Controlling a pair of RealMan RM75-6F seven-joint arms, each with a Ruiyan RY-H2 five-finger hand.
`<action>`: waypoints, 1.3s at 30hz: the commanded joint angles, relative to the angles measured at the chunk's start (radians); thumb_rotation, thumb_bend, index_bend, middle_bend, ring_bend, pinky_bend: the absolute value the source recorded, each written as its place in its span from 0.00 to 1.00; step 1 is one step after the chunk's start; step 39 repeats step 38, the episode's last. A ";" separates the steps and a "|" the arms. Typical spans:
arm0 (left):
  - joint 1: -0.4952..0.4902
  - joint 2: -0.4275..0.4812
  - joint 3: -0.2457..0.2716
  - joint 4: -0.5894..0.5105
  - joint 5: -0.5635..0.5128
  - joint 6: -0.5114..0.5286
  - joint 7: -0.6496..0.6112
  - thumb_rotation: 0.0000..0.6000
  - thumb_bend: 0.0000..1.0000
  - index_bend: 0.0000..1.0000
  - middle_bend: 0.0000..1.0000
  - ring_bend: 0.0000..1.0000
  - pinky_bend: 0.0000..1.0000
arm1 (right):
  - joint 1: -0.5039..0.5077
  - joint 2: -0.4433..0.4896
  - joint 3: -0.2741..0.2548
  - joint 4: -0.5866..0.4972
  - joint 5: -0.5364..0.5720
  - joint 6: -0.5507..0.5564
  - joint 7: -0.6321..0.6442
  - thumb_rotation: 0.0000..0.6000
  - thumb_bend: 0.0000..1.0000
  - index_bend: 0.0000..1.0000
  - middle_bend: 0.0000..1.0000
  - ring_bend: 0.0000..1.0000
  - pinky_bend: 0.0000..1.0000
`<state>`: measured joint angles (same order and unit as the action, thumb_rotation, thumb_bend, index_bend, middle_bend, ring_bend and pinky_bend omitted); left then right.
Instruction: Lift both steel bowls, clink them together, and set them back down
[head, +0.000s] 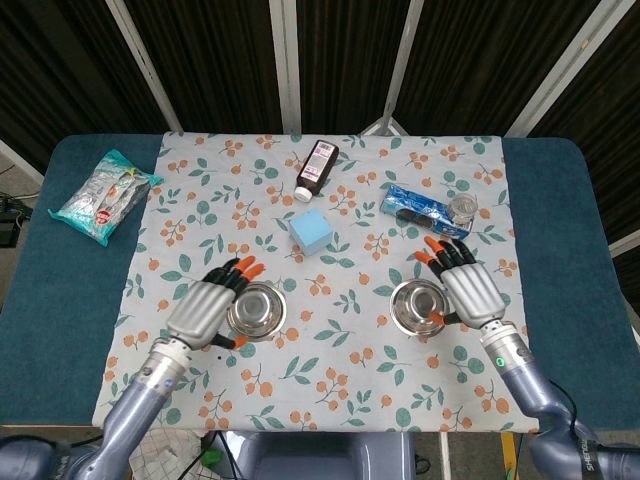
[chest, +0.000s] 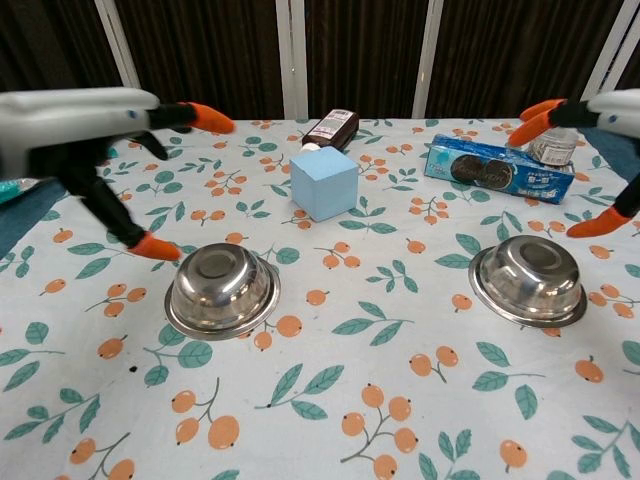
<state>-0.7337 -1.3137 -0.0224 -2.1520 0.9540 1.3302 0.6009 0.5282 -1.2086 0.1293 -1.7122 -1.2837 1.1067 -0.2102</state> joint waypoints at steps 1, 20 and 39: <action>0.109 0.140 0.109 -0.092 0.081 0.115 0.028 1.00 0.00 0.07 0.00 0.00 0.16 | -0.090 0.058 -0.026 -0.051 -0.075 0.106 0.091 1.00 0.05 0.18 0.01 0.07 0.00; 0.461 0.219 0.310 0.232 0.508 0.330 -0.412 1.00 0.00 0.07 0.00 0.00 0.10 | -0.348 0.124 -0.243 -0.014 -0.363 0.386 0.295 1.00 0.05 0.18 0.01 0.07 0.00; 0.618 0.186 0.260 0.404 0.561 0.422 -0.507 1.00 0.00 0.08 0.00 0.00 0.10 | -0.439 0.115 -0.190 0.071 -0.382 0.537 0.166 1.00 0.05 0.18 0.01 0.07 0.00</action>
